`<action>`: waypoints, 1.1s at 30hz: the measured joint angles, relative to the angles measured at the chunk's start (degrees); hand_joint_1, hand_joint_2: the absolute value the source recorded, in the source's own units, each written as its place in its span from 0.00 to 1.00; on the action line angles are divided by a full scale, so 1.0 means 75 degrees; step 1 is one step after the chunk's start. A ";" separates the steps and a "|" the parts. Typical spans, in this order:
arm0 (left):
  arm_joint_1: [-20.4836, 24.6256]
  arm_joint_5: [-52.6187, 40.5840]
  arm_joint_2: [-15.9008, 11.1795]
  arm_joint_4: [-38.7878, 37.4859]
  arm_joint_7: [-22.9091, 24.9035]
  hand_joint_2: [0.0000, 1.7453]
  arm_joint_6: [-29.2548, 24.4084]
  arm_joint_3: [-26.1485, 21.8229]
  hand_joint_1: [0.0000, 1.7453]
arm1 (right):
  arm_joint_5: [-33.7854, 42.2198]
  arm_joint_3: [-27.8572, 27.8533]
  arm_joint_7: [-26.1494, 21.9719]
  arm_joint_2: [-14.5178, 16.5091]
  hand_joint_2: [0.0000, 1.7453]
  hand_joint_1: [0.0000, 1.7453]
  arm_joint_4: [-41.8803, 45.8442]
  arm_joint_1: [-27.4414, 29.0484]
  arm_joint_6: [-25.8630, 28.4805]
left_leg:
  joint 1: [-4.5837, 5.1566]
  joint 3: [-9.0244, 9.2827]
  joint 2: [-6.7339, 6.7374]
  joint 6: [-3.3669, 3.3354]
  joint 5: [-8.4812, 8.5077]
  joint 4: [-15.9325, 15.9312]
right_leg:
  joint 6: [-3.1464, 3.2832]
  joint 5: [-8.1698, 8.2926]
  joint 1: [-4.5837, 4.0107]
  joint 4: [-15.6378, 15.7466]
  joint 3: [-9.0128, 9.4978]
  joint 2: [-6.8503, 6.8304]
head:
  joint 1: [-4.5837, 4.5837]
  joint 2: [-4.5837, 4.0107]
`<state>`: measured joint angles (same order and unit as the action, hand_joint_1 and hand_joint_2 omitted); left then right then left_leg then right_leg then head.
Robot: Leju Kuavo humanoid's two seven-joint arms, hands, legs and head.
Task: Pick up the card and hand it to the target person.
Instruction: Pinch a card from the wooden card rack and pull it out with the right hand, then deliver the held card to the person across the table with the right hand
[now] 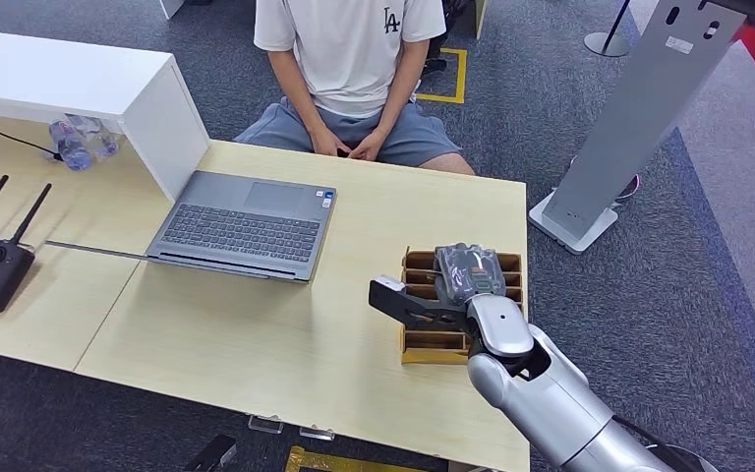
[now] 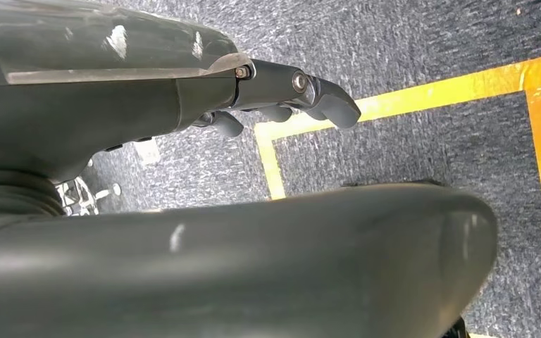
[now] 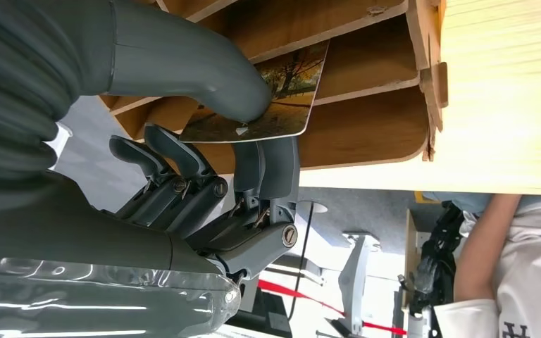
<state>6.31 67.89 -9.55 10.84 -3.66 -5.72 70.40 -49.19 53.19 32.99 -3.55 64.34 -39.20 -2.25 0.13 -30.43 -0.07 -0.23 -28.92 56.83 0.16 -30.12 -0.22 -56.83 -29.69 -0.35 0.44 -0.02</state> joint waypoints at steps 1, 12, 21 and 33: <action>-0.0001 0.0010 0.0000 0.0000 0.0002 0.00 -0.0004 0.0000 0.00 | -0.0018 -0.0004 0.0001 -0.0002 1.00 1.00 0.0029 -0.0002 0.0034 | 0.0000 0.0000 0.0000 0.0000 0.0000 0.0000 | 0.0000 0.0000 0.0000 0.0000 0.0000 0.0000 | 0.0000 0.0000; -0.0024 0.0069 0.0000 0.0000 -0.0059 0.00 -0.0003 -0.0002 0.00 | -0.1314 -0.0266 -0.0389 -0.0265 1.00 1.00 0.1702 -0.0205 0.1475 | 0.0000 0.0001 0.0002 0.0000 0.0000 0.0002 | 0.0000 0.0000 0.0000 0.0001 -0.0002 0.0004 | 0.0000 0.0000; -0.0017 0.0001 0.0018 0.0000 -0.0236 0.00 0.0067 0.0000 0.00 | -0.2056 -0.0457 -0.1594 -0.0375 1.00 1.00 0.2583 -0.0315 0.3013 | 0.0000 0.0000 0.0001 0.0000 0.0000 0.0001 | 0.0000 0.0000 0.0000 0.0001 -0.0002 0.0003 | 0.0000 0.0000; -0.0001 0.0002 0.0023 0.0000 -0.0231 0.00 0.0075 0.0003 0.00 | -0.1874 -0.0459 -0.2006 -0.0304 1.00 1.00 0.2446 -0.0317 0.3506 | 0.0000 -0.0002 0.0000 0.0000 0.0000 0.0001 | 0.0000 0.0000 0.0000 0.0000 -0.0001 0.0003 | 0.0000 0.0000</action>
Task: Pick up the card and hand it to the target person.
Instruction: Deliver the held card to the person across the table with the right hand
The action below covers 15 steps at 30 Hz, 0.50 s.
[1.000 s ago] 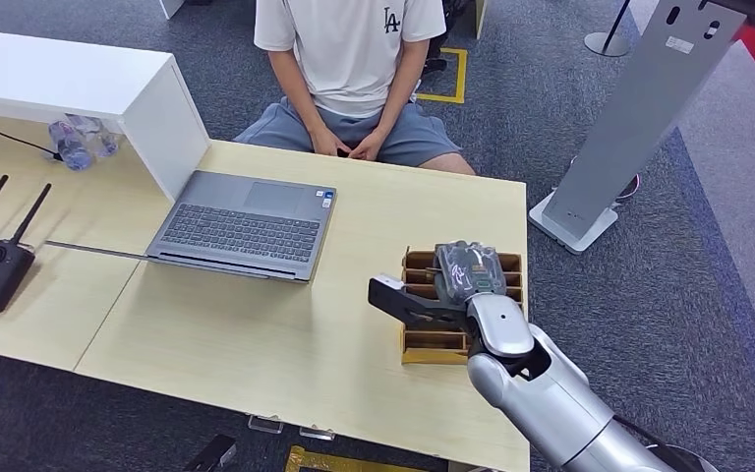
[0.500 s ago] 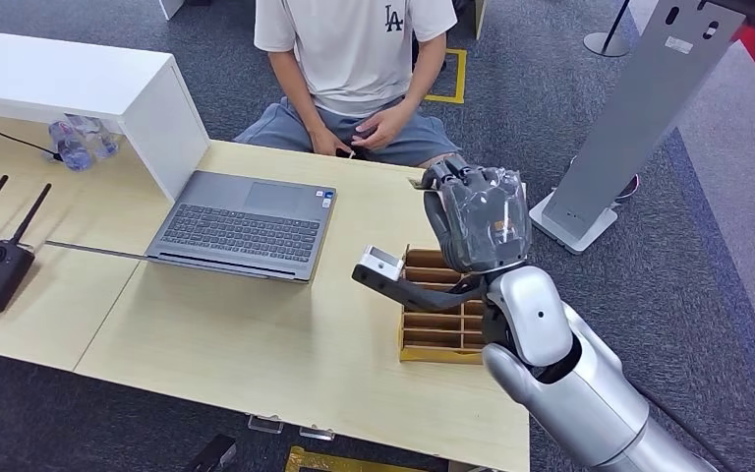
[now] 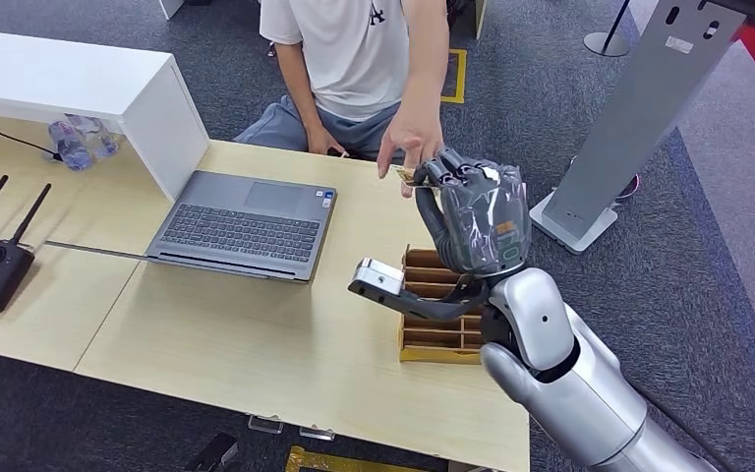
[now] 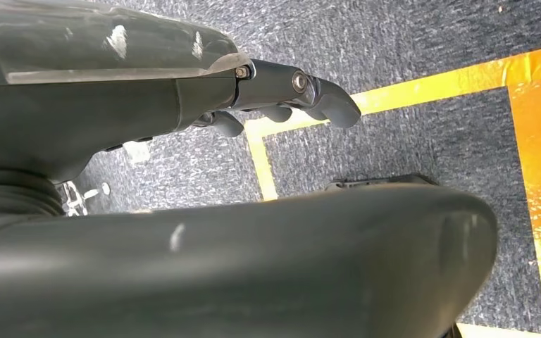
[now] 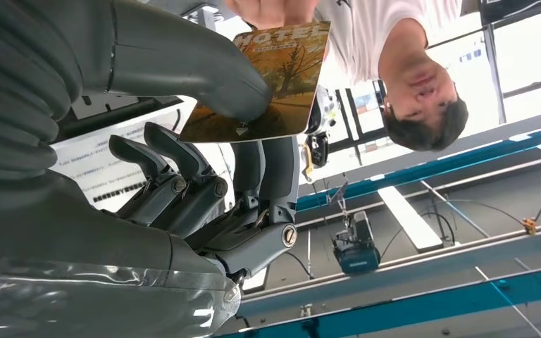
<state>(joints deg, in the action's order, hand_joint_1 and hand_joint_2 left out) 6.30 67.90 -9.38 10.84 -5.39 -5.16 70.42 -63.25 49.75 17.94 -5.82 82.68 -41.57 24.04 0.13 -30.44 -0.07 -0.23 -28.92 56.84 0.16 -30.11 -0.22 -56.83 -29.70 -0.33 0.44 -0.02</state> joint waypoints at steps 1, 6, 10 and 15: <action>0.0000 0.0001 0.0000 0.0000 0.0003 0.00 0.0000 0.0000 0.00 | 0.0028 0.0001 -0.0009 0.0012 1.00 1.00 -0.0035 -0.0001 0.0017 | 0.0000 0.0000 0.0000 0.0000 0.0000 0.0000 | 0.0000 0.0000 0.0000 0.0000 0.0000 0.0000 | 0.0000 0.0000; -0.0001 0.0020 0.0000 0.0000 0.0017 0.00 -0.0001 0.0000 0.00 | 0.0226 0.0012 -0.0104 0.0119 1.00 1.00 -0.0290 -0.0034 0.0109 | 0.0000 0.0000 0.0000 0.0000 0.0000 0.0000 | 0.0000 0.0000 0.0000 -0.0001 0.0001 0.0000 | 0.0000 0.0000; -0.0001 0.0028 0.0000 0.0000 0.0020 0.00 -0.0007 0.0000 0.00 | 0.0277 0.0018 -0.0135 0.0214 1.00 1.00 -0.0476 -0.0062 0.0149 | 0.0000 0.0000 0.0000 0.0000 0.0000 0.0000 | 0.0000 0.0000 0.0000 -0.0001 0.0001 0.0000 | 0.0001 0.0000; -0.0001 0.0028 -0.0001 0.0000 0.0079 0.75 -0.0011 0.0000 0.00 | 0.0382 0.0026 -0.0094 0.0294 1.00 0.54 -0.0683 -0.0081 0.0141 | 0.0000 -0.0001 0.0000 0.0000 0.0000 0.0000 | 0.0000 0.0000 0.0000 -0.0001 0.0000 -0.0001 | 0.0000 0.0000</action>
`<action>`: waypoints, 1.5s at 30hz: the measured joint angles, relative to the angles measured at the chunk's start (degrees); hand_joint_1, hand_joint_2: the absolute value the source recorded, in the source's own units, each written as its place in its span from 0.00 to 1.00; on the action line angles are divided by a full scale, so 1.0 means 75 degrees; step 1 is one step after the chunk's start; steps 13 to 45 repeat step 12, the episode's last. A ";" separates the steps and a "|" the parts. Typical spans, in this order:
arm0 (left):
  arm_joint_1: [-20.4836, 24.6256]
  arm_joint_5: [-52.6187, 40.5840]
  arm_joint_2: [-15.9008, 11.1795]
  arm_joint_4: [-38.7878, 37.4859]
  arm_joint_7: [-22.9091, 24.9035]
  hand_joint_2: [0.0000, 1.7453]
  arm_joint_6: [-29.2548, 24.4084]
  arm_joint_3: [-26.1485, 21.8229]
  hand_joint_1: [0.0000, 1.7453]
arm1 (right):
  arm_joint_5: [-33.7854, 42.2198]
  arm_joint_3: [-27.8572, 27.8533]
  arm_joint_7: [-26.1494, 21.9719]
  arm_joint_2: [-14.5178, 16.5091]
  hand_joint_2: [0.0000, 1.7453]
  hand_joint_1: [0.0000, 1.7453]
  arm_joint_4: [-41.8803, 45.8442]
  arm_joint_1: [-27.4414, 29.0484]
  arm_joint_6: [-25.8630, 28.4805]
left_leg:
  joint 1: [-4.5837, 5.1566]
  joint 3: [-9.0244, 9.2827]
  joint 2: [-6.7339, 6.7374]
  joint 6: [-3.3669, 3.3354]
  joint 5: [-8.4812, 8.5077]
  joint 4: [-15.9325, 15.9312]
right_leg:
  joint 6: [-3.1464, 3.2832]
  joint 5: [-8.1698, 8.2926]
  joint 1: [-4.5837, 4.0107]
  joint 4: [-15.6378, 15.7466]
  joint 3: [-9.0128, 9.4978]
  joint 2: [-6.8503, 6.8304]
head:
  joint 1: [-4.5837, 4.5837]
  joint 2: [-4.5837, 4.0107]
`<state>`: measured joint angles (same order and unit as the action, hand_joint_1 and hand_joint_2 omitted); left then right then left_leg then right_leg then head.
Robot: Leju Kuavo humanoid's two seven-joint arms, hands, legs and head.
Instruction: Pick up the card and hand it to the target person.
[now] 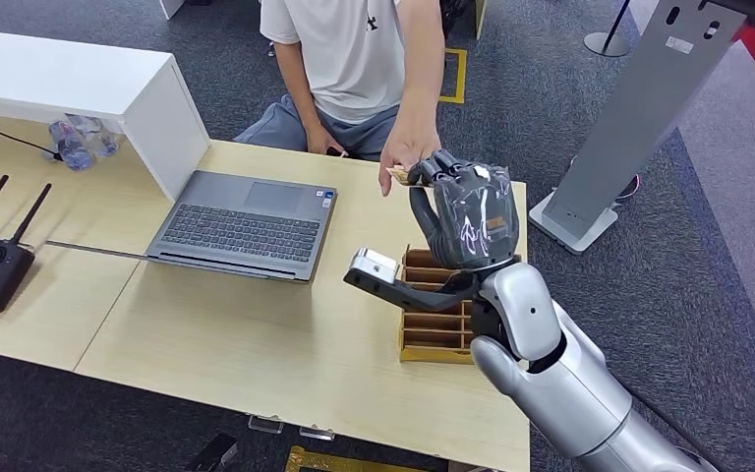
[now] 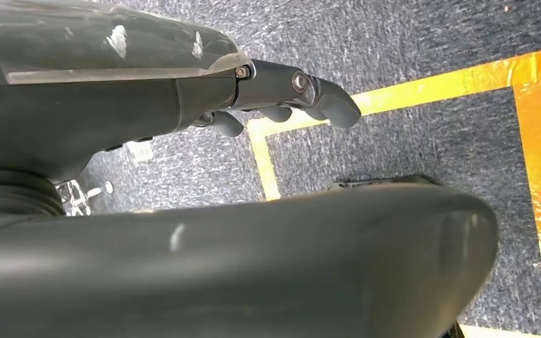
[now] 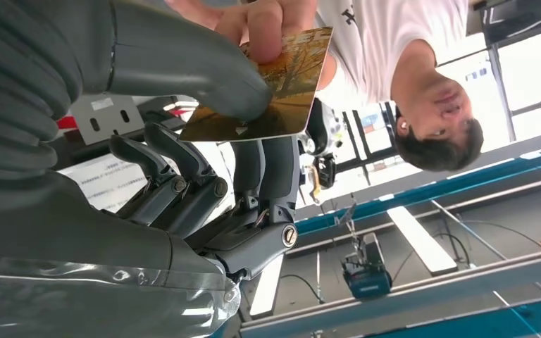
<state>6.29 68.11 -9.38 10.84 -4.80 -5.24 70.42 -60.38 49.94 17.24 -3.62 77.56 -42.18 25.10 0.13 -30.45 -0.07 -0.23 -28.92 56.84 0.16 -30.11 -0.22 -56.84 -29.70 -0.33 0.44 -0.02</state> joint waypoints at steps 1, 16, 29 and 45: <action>0.0000 0.0000 -0.0001 0.0000 0.0011 1.00 -0.0001 0.0000 0.00 | 0.0009 0.0003 0.0007 0.0009 1.00 0.30 -0.0039 -0.0003 0.0001 | 0.0000 0.0000 0.0000 0.0000 0.0000 0.0000 | 0.0000 0.0000 0.0000 0.0000 0.0000 0.0000 | 0.0000 0.0000; 0.0000 0.0033 -0.0002 0.0000 -0.0005 0.00 -0.0030 0.0000 0.00 | 0.0235 0.0017 0.0042 0.0077 1.00 0.00 -0.0296 -0.0001 -0.0114 | 0.0000 0.0001 0.0000 0.0000 0.0000 0.0000 | 0.0000 0.0000 0.0000 0.0000 -0.0001 0.0000 | 0.0000 0.0000; 0.0000 0.0033 -0.0002 0.0000 -0.0005 0.00 -0.0030 0.0000 0.00 | 0.0235 0.0017 0.0042 0.0077 1.00 0.00 -0.0296 -0.0001 -0.0114 | 0.0000 0.0001 0.0000 0.0000 0.0000 0.0000 | 0.0000 0.0000 0.0000 0.0000 -0.0001 0.0000 | 0.0000 0.0000; 0.0000 0.0033 -0.0002 0.0000 -0.0005 0.00 -0.0030 0.0000 0.00 | 0.0235 0.0017 0.0042 0.0077 1.00 0.00 -0.0296 -0.0001 -0.0114 | 0.0000 0.0001 0.0000 0.0000 0.0000 0.0000 | 0.0000 0.0000 0.0000 0.0000 -0.0001 0.0000 | 0.0000 0.0000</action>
